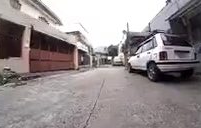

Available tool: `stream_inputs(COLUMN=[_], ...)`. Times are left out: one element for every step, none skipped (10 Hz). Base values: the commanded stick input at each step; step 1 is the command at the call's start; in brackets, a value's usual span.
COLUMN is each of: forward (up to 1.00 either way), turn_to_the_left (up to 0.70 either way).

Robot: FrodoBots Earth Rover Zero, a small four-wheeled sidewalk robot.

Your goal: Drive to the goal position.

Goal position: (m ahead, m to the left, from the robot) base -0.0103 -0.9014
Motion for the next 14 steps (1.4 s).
stream_inputs(forward=[1.0, 1.0, 1.0, 1.0, 1.0, 1.0, 1.0, 1.0, 1.0, 1.0, 1.0, 1.0, 1.0, 1.0], turn_to_the_left=[0.0, 0.0, 0.0, 0.0, 0.0, 0.0, 0.0, 0.0, 0.0, 0.0, 0.0, 0.0, 0.0, 0.0])
